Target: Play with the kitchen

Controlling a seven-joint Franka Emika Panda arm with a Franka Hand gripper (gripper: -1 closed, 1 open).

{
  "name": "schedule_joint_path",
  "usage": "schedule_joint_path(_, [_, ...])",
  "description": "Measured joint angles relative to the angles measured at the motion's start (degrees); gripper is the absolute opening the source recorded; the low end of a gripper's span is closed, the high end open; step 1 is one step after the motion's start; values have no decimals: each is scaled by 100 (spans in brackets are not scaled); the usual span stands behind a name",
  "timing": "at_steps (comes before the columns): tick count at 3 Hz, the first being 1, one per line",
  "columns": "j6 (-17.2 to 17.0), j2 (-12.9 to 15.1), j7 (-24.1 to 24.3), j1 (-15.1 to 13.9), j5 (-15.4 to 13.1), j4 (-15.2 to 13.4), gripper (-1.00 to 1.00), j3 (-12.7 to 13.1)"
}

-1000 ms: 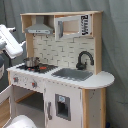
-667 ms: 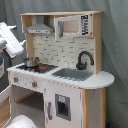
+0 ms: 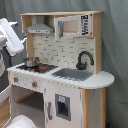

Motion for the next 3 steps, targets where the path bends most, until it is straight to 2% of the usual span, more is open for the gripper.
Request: schedule_joint_path(3, [-1031,31,1562,311,-1587,140,100,-390])
